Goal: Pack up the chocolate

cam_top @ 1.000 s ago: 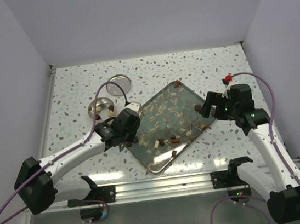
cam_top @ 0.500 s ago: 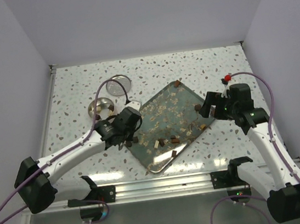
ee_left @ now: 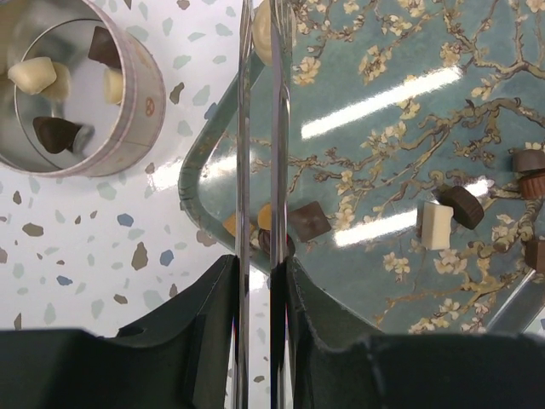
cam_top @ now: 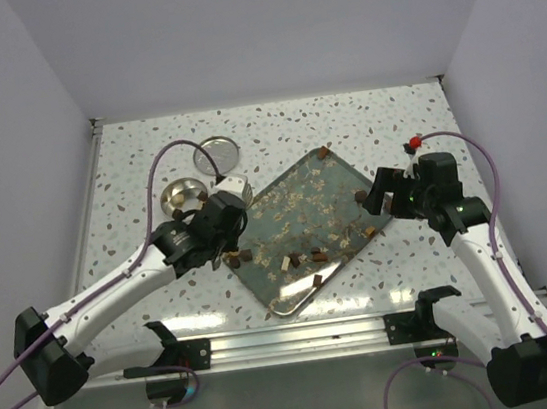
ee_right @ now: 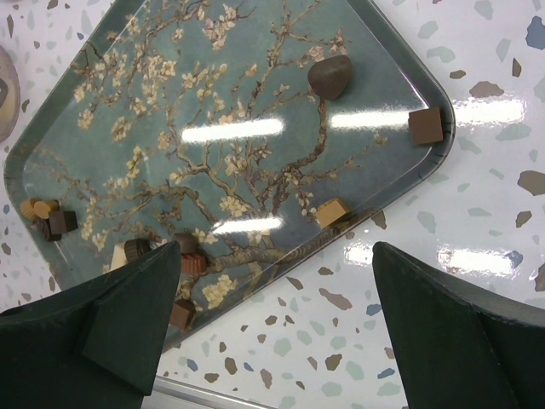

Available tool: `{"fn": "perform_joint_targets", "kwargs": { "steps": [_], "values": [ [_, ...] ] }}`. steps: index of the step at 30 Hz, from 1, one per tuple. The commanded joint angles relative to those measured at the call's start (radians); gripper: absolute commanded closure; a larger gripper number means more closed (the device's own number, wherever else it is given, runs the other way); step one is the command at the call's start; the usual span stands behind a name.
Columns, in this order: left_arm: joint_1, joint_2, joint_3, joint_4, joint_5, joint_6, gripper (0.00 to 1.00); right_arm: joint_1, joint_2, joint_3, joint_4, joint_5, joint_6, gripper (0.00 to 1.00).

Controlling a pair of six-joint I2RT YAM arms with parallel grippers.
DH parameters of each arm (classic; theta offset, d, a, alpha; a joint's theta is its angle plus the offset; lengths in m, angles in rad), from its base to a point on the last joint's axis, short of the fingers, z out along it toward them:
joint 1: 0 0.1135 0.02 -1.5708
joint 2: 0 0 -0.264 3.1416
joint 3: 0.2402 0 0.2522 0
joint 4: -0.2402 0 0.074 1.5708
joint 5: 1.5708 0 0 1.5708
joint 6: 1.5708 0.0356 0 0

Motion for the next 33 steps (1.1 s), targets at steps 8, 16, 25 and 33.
{"fn": "perform_joint_targets", "kwargs": {
  "steps": [8, 16, 25, 33],
  "values": [
    [0.205, -0.155, -0.044, -0.041, 0.006, -0.004, 0.71, 0.004, -0.012, 0.037, 0.027, -0.017, -0.001, 0.02],
    [0.4, -0.167, -0.024, -0.039, 0.059, 0.051, 0.71, 0.004, -0.024, 0.043, 0.02, -0.01, 0.007, 0.03],
    [0.428, -0.167, -0.038, -0.027, 0.061, 0.059, 0.61, 0.004, -0.032, 0.051, 0.001, 0.0, 0.005, 0.02],
    [0.435, -0.164, -0.035, -0.025, 0.058, 0.072, 0.58, 0.004, -0.038, 0.05, -0.002, 0.003, 0.011, 0.02]
  ]
}}
